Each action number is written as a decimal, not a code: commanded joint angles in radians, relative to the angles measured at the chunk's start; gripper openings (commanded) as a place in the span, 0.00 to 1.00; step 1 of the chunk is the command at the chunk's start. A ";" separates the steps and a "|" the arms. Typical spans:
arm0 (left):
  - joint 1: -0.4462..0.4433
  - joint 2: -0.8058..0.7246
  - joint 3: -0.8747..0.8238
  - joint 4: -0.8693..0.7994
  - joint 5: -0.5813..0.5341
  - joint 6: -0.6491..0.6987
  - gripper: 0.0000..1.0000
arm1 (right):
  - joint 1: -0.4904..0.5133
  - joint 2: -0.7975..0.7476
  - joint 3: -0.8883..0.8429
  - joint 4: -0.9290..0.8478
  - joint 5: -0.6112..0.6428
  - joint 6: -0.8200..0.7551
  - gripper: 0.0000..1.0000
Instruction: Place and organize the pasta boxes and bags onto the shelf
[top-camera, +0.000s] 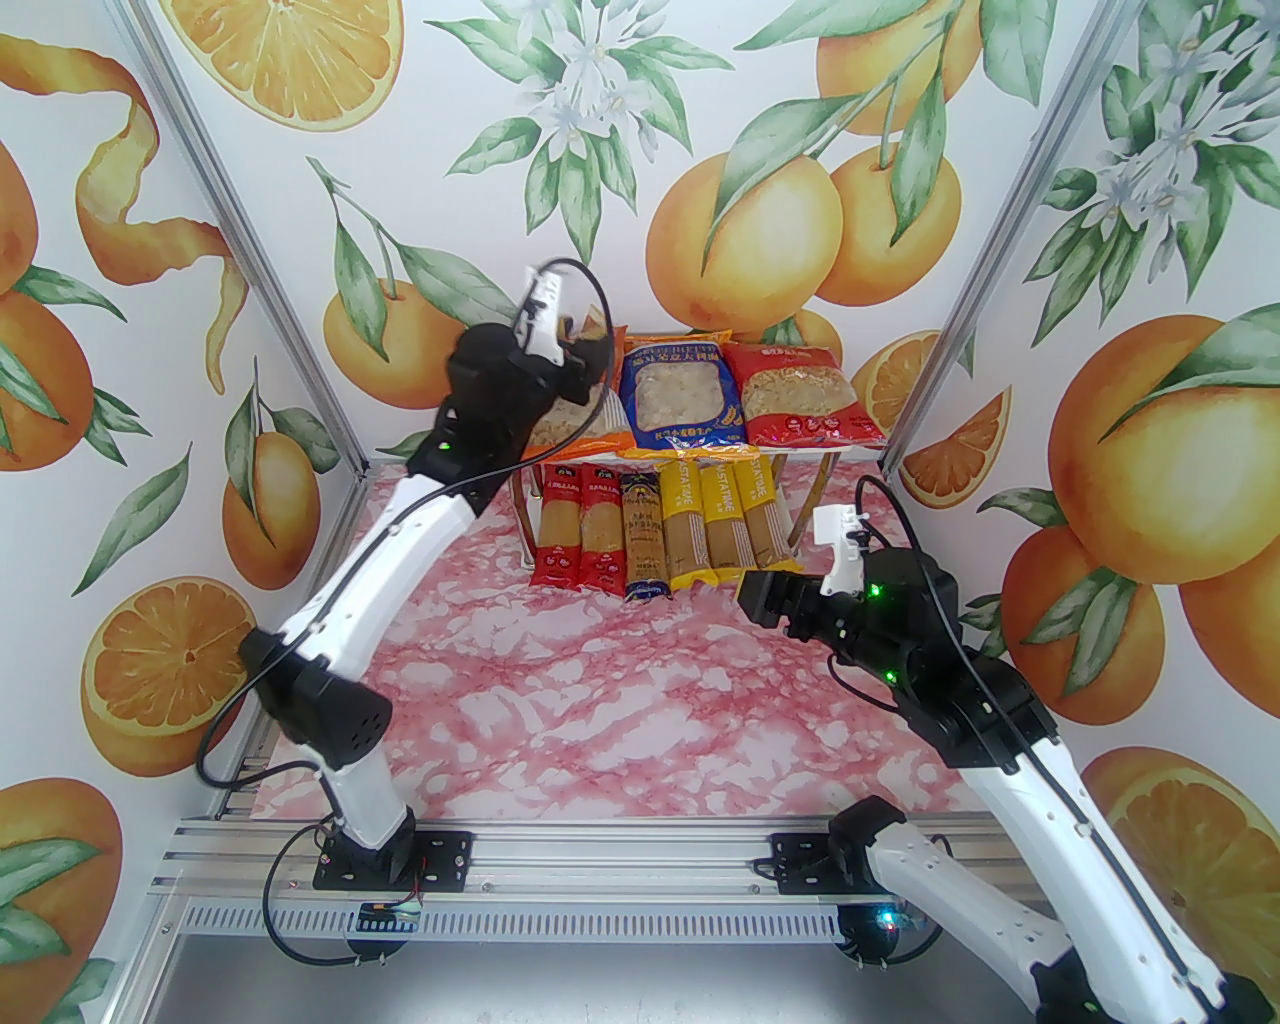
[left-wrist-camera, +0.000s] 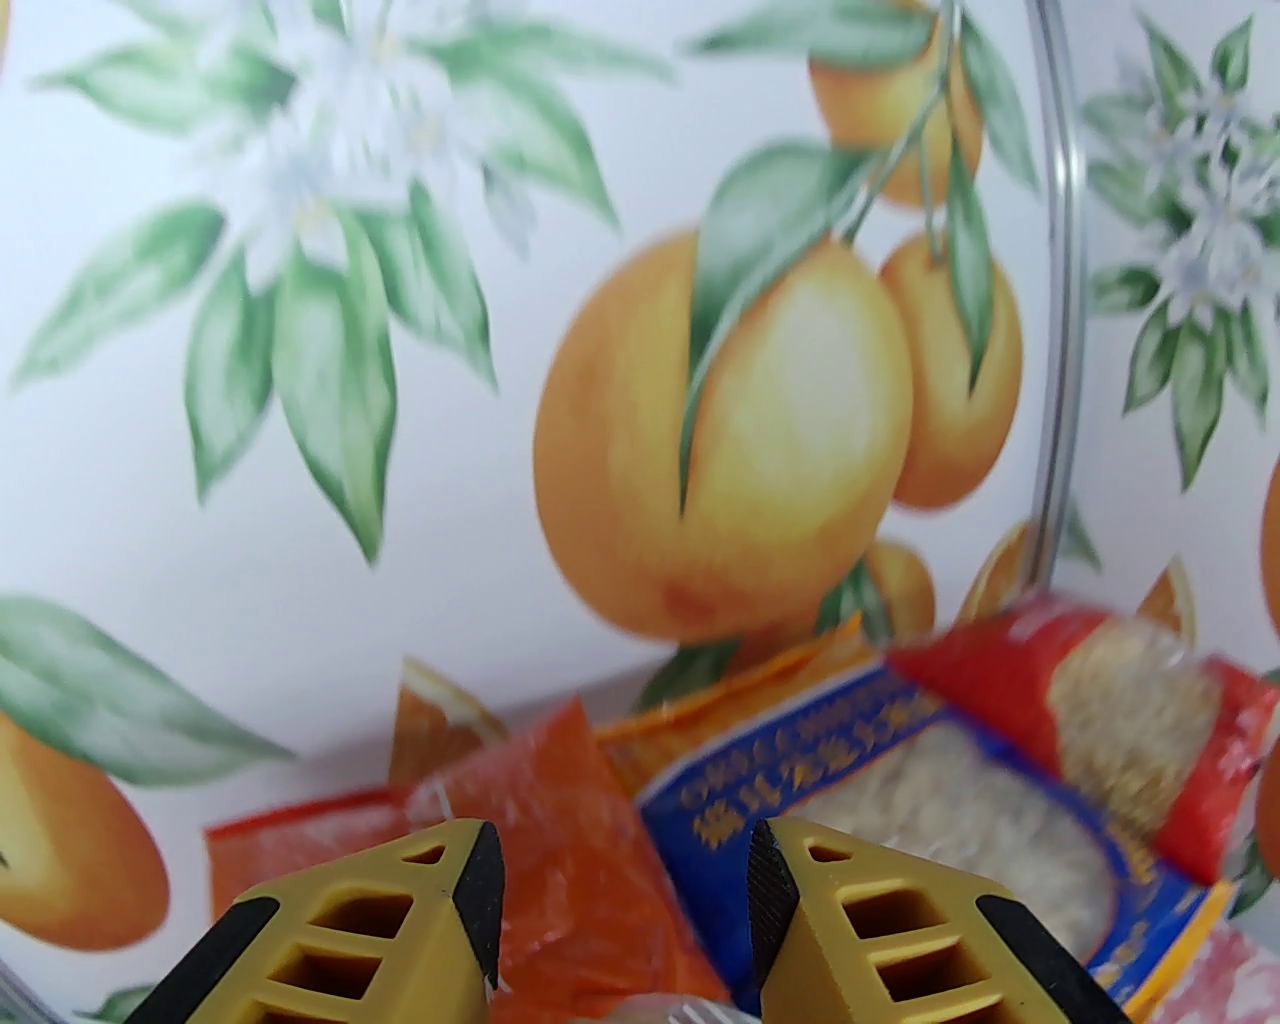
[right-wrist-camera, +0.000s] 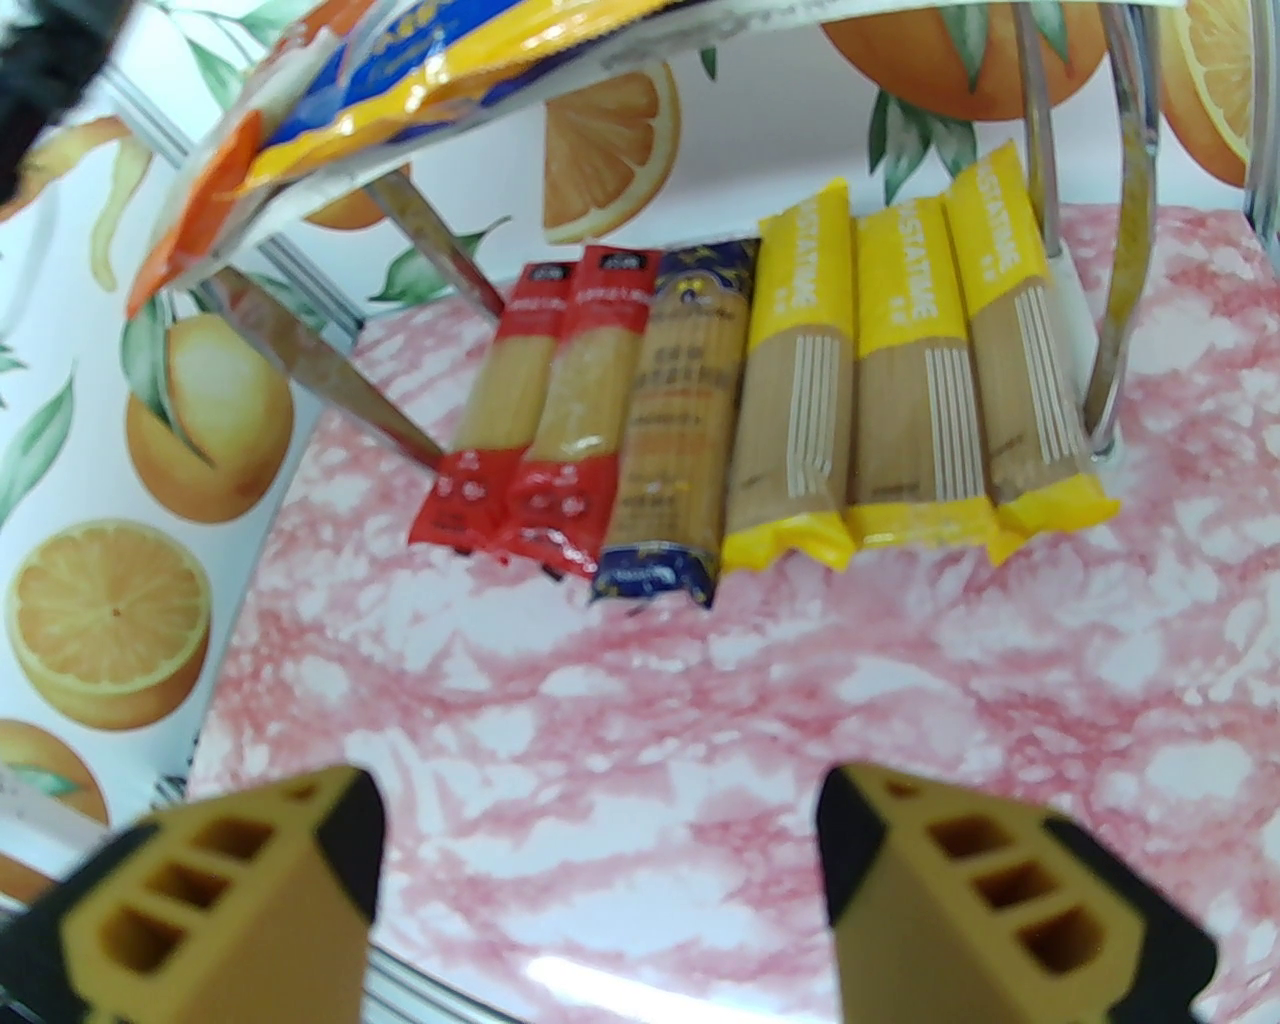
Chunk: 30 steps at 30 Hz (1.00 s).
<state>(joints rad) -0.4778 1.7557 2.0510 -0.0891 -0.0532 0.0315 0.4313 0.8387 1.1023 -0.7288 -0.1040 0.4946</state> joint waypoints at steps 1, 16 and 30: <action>0.038 -0.033 0.094 -0.007 -0.048 -0.002 0.36 | -0.005 0.008 0.002 0.027 0.006 0.016 0.76; 0.088 -0.001 0.051 -0.251 0.053 -0.071 0.10 | -0.004 0.005 0.024 0.014 0.025 0.017 0.61; 0.157 -0.519 -0.620 -0.230 -0.199 -0.068 0.22 | -0.030 -0.050 0.003 -0.148 0.233 0.044 0.71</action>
<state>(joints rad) -0.3496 1.3945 1.5215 -0.3649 -0.1802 -0.0277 0.4152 0.7918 1.1038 -0.7918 0.0208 0.5217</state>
